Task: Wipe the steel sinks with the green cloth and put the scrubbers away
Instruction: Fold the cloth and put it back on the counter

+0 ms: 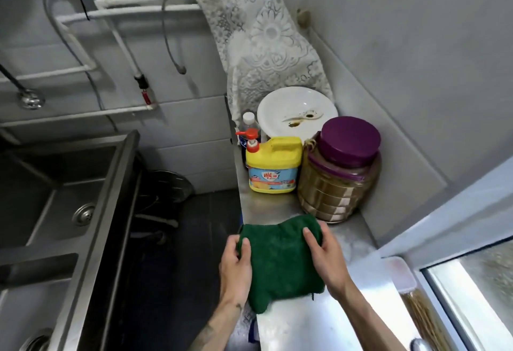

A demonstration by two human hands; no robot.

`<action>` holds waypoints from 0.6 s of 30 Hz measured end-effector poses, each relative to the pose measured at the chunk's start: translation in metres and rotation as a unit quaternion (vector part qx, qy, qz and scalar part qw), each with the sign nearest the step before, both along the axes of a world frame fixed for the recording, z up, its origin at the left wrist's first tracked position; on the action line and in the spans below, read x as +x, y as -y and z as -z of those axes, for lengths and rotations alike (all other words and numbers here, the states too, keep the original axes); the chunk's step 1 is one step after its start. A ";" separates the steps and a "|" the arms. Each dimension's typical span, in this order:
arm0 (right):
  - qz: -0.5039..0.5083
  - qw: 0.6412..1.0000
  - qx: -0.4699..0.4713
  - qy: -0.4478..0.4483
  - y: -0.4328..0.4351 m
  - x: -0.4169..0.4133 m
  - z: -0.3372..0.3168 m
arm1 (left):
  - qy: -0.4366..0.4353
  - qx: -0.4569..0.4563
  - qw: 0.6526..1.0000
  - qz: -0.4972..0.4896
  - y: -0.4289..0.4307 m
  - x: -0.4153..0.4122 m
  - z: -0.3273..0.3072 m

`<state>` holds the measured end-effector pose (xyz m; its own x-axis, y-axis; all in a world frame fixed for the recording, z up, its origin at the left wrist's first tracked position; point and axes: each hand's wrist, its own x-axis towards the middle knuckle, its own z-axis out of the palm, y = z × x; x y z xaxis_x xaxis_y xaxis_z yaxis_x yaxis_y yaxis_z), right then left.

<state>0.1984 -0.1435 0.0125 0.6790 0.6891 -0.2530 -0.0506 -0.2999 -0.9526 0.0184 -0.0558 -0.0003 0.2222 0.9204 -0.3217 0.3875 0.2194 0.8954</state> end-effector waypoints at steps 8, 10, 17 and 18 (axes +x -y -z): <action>-0.019 0.993 -0.099 0.062 -0.049 0.038 0.060 | -0.112 -0.032 0.993 -0.002 -0.052 0.044 0.043; -0.024 0.988 -0.122 0.093 -0.046 0.036 0.060 | -0.148 -0.019 0.989 -0.005 -0.050 0.041 0.041; -0.027 0.952 -0.230 0.202 0.010 0.018 0.060 | -0.185 -0.041 0.981 0.028 -0.018 0.012 0.043; -0.029 0.949 -0.234 0.209 0.016 0.016 0.062 | -0.192 -0.053 0.979 0.031 -0.014 0.009 0.045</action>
<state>0.2145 -0.1599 -0.0499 0.7522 0.6065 -0.2576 0.3310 -0.6859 -0.6481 0.0275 -0.0415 -0.0453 0.1204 0.8655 -0.4863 0.7068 0.2692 0.6542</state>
